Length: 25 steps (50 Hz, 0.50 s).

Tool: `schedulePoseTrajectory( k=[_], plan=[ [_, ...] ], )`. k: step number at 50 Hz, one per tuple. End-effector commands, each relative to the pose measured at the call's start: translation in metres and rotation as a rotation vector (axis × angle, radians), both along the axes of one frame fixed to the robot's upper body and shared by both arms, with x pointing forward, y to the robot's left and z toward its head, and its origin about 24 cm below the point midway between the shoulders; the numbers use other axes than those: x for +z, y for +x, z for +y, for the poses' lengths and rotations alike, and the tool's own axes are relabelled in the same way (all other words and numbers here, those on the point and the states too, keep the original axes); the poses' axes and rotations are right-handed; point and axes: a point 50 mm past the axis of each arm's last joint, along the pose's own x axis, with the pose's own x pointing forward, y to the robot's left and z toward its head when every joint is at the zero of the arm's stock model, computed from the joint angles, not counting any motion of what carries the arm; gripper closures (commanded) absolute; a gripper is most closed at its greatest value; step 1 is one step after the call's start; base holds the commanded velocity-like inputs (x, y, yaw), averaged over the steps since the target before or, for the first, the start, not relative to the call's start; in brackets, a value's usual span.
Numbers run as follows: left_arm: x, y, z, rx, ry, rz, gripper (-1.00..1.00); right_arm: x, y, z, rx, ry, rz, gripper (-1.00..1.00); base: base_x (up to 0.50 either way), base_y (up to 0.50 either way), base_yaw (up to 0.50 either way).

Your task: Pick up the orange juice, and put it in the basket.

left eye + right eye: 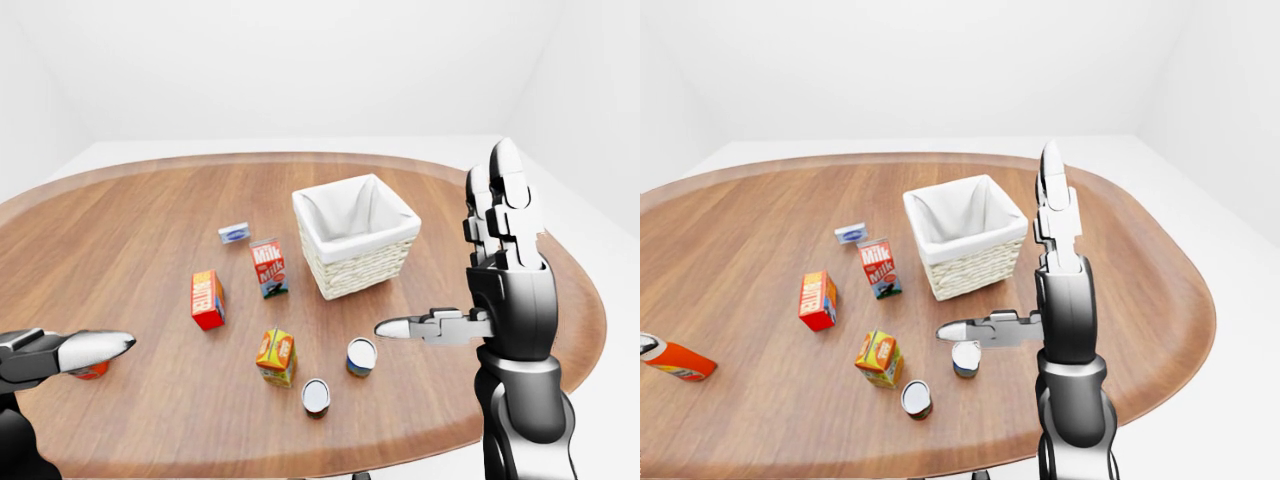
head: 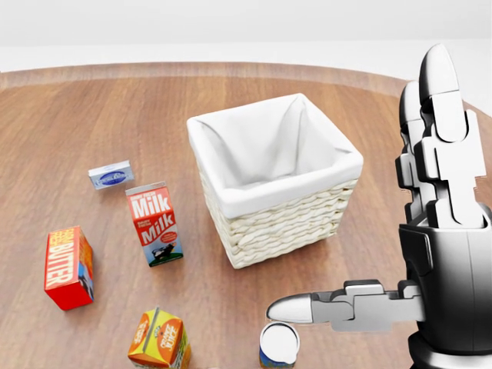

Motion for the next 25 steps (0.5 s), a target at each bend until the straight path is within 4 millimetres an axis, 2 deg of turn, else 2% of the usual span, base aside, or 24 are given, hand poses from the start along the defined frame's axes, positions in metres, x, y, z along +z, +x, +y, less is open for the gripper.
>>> schedulePoseTrajectory(
  k=[1,25],
  plan=[
    [-0.0002,0.0002,-0.0001,0.0,0.0,0.001,-1.0,0.0018,-0.0012,-0.0002,0.002,0.002,-0.009,-1.0,0.5,-0.02,0.0],
    [0.0003,0.0,0.0003,0.0,-0.001,-0.001,-1.0,0.0044,-0.0009,-0.0005,-0.017,-0.028,-0.024,-1.0,0.5,0.0,0.0]
  ],
)
